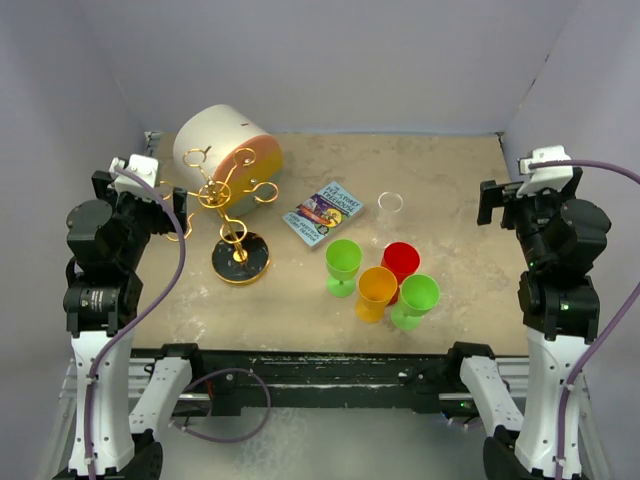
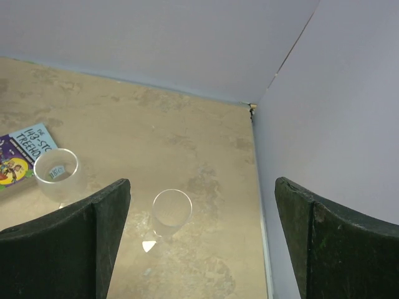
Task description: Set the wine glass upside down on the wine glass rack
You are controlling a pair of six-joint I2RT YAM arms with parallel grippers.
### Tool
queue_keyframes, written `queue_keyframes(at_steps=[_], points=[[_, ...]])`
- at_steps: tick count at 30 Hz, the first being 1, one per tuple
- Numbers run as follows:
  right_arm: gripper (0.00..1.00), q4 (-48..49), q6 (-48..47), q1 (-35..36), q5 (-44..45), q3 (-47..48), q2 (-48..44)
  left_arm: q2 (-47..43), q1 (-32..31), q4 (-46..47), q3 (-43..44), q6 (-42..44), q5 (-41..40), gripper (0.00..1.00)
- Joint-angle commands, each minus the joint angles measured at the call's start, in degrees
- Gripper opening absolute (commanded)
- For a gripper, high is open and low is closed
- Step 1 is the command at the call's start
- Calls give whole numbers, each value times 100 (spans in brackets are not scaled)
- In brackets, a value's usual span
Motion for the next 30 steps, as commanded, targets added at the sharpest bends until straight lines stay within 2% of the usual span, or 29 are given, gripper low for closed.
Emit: queue_keyframes(at_steps=[1,16,20,30], points=[[100,61,-117,-42,-106,84,-66,-11,60,92,283,101,-55,99],[100,-7,-159,-59,-32,217,-75,-4,59,50,401,3,47,99],[100,-246,-330,-59,-313,479,53,101,65,-335,691,306,794,99],[100,-931,-764,-52,-1995,1294,789,939,60,-1970,1904,1154,2090,99]])
